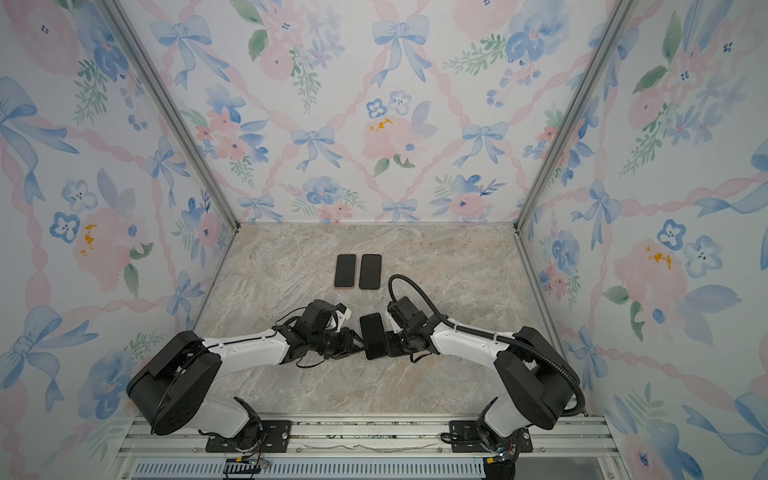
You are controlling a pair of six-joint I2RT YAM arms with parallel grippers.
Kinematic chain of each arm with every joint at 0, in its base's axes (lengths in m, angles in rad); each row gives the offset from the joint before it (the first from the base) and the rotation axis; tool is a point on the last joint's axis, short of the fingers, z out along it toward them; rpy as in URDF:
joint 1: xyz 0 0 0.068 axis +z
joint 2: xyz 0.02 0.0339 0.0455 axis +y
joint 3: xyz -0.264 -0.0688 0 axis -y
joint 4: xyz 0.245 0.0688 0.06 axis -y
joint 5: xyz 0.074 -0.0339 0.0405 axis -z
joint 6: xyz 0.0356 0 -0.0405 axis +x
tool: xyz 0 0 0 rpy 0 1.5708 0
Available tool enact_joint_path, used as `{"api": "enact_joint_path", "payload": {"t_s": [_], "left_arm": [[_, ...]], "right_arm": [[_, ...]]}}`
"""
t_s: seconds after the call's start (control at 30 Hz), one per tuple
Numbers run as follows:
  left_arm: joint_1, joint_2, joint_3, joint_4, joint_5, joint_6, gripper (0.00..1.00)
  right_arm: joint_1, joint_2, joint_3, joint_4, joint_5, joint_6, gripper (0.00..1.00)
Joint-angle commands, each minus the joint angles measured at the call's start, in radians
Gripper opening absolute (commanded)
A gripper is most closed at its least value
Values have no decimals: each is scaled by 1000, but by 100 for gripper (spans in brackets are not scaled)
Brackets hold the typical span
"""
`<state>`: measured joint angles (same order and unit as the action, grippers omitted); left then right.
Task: Put the phone into the phone case
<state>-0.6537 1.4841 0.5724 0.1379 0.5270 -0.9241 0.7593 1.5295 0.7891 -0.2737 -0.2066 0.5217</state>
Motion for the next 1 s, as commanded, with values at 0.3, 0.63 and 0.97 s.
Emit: {"api": "enact_joint_path", "payload": {"t_s": [0.3, 0.63, 0.97], "left_arm": [[2, 85, -16, 56, 50, -2, 37], [-4, 125, -31, 65, 48, -2, 35], [-3, 152, -34, 85, 54, -2, 34]], "right_arm": [[-45, 38, -56, 87, -130, 10, 15], [-35, 70, -67, 133, -166, 27, 10], [-8, 98, -67, 163, -177, 44, 9]]}}
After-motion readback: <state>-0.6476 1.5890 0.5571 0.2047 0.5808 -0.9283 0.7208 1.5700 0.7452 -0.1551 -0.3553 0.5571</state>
